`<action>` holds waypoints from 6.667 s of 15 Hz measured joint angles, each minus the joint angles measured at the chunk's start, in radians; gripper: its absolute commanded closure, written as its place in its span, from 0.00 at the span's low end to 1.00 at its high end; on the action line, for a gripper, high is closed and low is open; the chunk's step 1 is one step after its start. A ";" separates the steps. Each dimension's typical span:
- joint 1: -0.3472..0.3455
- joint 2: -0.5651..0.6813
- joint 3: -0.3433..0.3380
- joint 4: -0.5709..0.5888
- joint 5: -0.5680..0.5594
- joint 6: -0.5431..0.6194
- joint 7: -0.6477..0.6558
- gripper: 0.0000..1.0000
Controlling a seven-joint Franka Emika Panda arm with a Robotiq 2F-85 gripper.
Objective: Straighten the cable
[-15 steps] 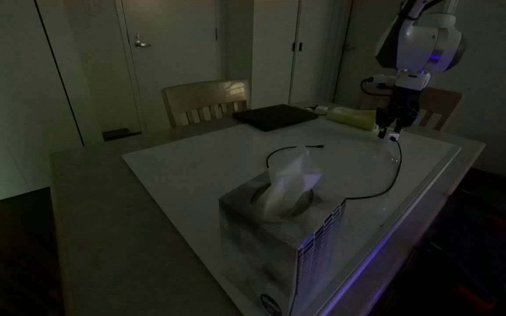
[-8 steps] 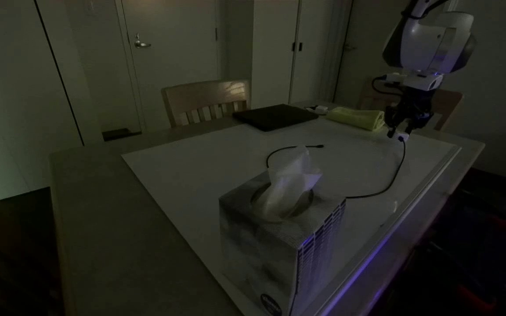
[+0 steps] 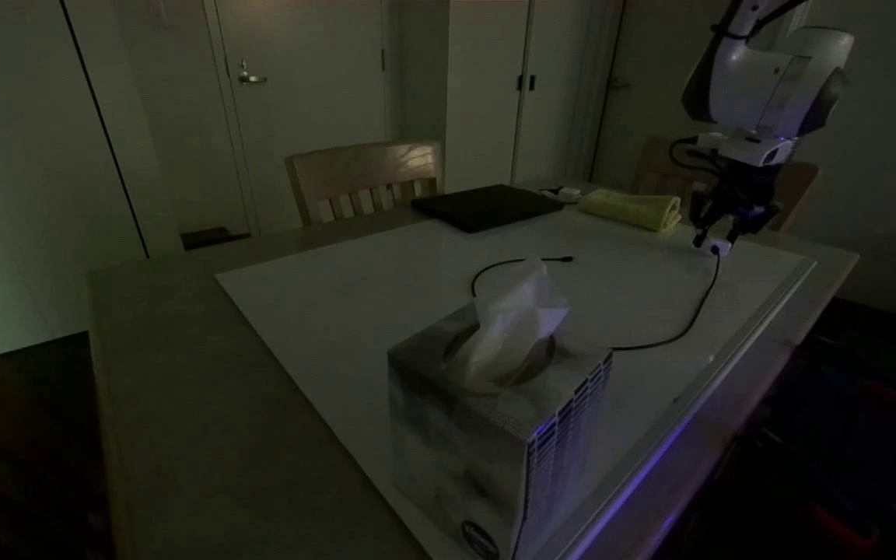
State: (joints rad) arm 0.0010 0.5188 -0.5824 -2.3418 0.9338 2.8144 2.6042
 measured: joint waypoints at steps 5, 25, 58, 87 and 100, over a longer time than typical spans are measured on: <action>-0.011 0.013 0.000 -0.002 0.188 0.035 0.000 0.73; -0.065 -0.141 0.118 -0.029 -0.360 -0.154 -0.013 0.00; -0.024 -0.163 0.368 -0.097 -0.864 -0.304 -0.342 0.00; 0.085 -0.062 0.418 0.143 -0.995 -0.205 -0.397 0.00; 0.085 -0.008 0.401 0.128 -0.965 -0.128 -0.422 0.18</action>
State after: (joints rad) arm 0.0858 0.5105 -0.1813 -2.2142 -0.0309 2.6866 2.1820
